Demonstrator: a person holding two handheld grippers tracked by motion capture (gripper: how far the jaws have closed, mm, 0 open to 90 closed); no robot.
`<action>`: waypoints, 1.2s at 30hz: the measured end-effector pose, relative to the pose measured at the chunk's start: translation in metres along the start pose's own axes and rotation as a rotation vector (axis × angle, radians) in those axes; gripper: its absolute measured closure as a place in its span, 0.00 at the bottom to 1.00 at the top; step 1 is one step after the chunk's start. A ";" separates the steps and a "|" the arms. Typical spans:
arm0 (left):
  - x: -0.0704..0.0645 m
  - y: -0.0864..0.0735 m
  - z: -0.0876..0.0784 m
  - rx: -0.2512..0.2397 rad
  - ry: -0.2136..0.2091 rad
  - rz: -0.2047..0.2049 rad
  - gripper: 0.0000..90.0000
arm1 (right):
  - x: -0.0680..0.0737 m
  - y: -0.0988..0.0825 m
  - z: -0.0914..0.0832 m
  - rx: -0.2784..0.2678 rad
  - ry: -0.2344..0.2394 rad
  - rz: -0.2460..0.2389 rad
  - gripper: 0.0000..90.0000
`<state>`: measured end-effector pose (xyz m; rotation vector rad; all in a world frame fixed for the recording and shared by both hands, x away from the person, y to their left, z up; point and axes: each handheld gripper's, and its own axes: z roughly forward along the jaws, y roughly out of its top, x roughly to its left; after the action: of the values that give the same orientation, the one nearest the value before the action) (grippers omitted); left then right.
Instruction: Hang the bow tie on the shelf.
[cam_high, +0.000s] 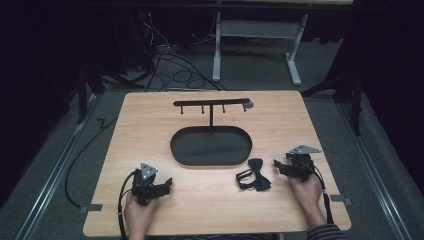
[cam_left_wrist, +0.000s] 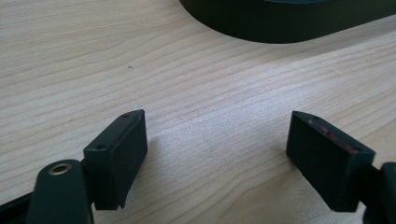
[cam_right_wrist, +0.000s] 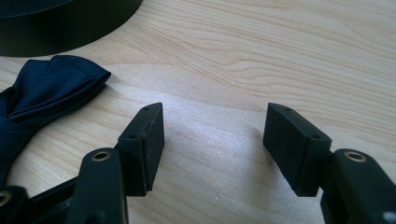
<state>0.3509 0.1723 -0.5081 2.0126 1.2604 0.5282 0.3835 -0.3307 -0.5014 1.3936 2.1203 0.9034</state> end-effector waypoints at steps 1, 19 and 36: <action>0.000 0.000 0.000 0.000 0.000 0.000 0.23 | 0.000 0.000 0.000 0.001 0.001 0.000 0.44; 0.000 0.000 0.000 0.000 0.000 0.000 0.23 | 0.002 0.000 0.000 0.003 0.011 -0.007 0.40; 0.000 0.000 0.000 0.001 0.000 0.000 0.23 | 0.001 -0.001 -0.005 -0.018 0.029 0.022 0.46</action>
<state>0.3510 0.1724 -0.5079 2.0140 1.2610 0.5273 0.3792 -0.3315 -0.4991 1.4053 2.1177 0.9541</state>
